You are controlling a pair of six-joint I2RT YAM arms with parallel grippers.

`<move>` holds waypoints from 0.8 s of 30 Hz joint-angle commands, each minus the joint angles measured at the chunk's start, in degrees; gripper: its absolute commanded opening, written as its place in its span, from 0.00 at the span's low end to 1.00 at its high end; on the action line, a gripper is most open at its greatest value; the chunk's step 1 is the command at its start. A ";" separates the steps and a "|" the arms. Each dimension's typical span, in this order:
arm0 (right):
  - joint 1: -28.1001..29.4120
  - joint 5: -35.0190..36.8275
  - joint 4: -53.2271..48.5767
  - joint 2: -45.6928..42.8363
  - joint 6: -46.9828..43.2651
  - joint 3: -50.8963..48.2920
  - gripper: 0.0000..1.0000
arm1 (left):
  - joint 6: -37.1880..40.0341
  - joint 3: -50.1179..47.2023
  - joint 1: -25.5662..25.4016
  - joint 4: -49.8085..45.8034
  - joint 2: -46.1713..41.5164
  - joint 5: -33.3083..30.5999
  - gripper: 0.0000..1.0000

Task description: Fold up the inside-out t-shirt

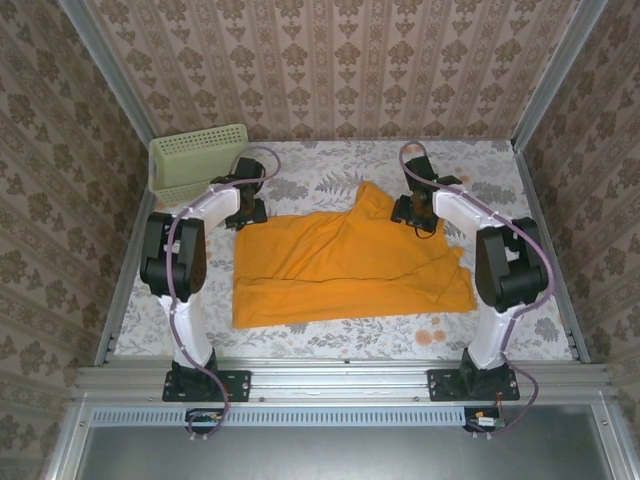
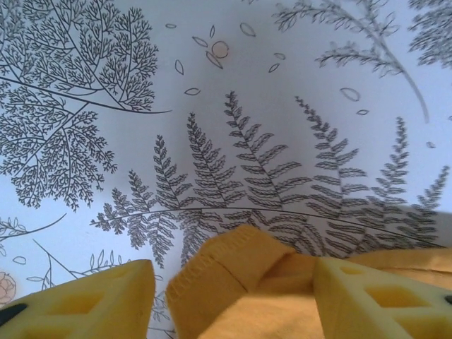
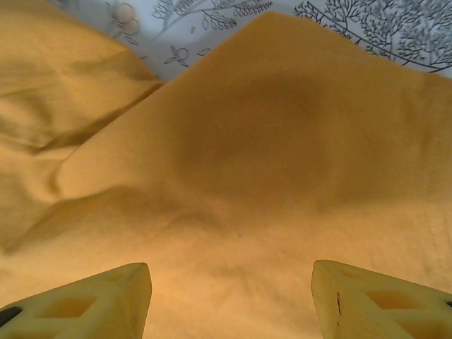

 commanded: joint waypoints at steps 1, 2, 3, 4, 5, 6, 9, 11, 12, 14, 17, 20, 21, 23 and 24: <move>-0.08 2.15 -4.06 3.81 0.67 2.74 0.62 | 1.23 2.07 1.30 -2.76 1.18 0.15 0.54; -0.16 2.68 -4.68 4.44 1.05 2.79 0.61 | 1.17 1.86 1.50 -2.62 1.28 0.60 0.51; -0.26 3.71 -5.61 5.07 1.76 2.77 0.61 | 1.10 1.41 1.61 -2.43 1.29 1.05 0.47; -0.46 4.88 -6.47 5.54 2.42 2.67 0.60 | 0.96 0.94 1.83 -2.15 1.14 1.43 0.43; -0.67 5.57 -6.86 5.72 2.84 2.22 0.60 | 0.80 0.48 1.96 -1.99 0.95 1.63 0.39; -1.08 6.26 -7.24 5.70 3.44 1.53 0.59 | 0.51 -0.22 2.18 -1.63 0.56 2.14 0.34; -2.40 7.16 -7.33 4.35 4.99 -1.92 0.58 | -0.22 -3.07 2.76 0.43 -1.43 4.23 0.23; -3.40 7.34 -6.77 2.76 5.64 -4.79 0.58 | -0.63 -4.99 2.93 1.70 -3.39 5.34 0.16; -3.88 7.51 -6.34 1.54 5.93 -6.44 0.58 | -0.84 -6.14 2.94 2.41 -4.55 5.88 0.14; -4.53 7.69 -5.66 -0.45 6.26 -9.25 0.58 | -1.30 -7.93 3.01 3.39 -6.68 6.70 0.10; -5.31 8.62 -5.51 -2.89 6.63 -12.50 0.57 | -2.54 -11.45 3.20 5.10 -11.02 8.23 0.05; -6.64 8.46 -4.99 -5.05 7.16 -15.77 0.57 | -4.30 -17.50 3.87 9.03 -17.50 10.62 0.03; -7.27 8.15 -4.68 -5.68 7.25 -16.81 0.57 | -5.05 -19.54 4.16 10.48 -19.82 11.52 0.03; -7.98 8.05 -4.08 -6.76 7.30 -18.42 0.57 | -5.70 -23.10 4.64 13.75 -23.40 13.65 0.03; -8.17 8.14 -3.84 -7.28 7.26 -18.88 0.57 | -6.03 -24.70 4.87 14.84 -24.91 14.34 0.03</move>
